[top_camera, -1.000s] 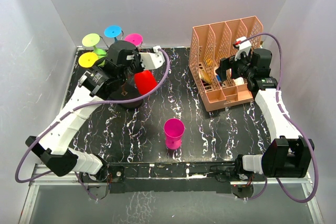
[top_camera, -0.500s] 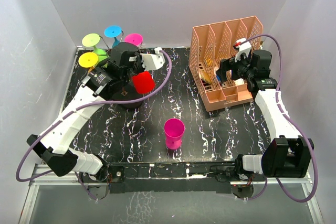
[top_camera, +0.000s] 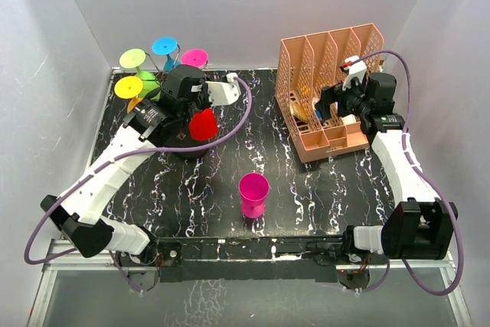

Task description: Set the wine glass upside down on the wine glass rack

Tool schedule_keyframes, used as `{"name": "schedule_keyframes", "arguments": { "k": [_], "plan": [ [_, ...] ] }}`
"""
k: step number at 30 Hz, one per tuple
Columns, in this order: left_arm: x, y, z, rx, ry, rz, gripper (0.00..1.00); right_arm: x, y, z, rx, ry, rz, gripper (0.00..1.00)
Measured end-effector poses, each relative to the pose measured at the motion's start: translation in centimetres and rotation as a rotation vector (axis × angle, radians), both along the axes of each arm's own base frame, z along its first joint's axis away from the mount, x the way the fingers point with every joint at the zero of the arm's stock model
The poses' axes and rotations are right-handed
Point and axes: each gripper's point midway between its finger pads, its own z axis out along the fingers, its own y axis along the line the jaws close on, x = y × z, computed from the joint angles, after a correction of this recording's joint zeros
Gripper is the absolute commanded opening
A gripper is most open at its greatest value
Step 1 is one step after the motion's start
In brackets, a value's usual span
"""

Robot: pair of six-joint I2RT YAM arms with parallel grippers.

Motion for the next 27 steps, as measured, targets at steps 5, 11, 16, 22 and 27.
{"name": "schedule_keyframes", "arguments": {
  "k": [5, 11, 16, 22, 27],
  "plan": [
    [0.0, 0.2, 0.1, 0.006, -0.004, 0.007, 0.18, 0.0, 0.0, 0.0, 0.0, 0.0, 0.0, 0.98],
    [0.1, 0.4, 0.3, 0.016, -0.016, 0.019, 0.22, 0.0, -0.1, 0.0, 0.001, 0.0, -0.003, 0.98],
    [0.2, 0.7, 0.4, 0.027, -0.022, 0.033, 0.25, 0.0, -0.1, 0.0, 0.001, 0.0, -0.002, 0.98],
    [0.2, 1.2, 0.3, 0.046, -0.029, 0.051, 0.28, 0.0, -0.1, 0.0, 0.001, 0.0, -0.001, 0.98],
    [0.2, 1.6, 0.3, 0.063, -0.035, 0.067, 0.29, 0.0, -0.1, 0.0, 0.002, 0.0, 0.0, 0.98]
  ]
}}
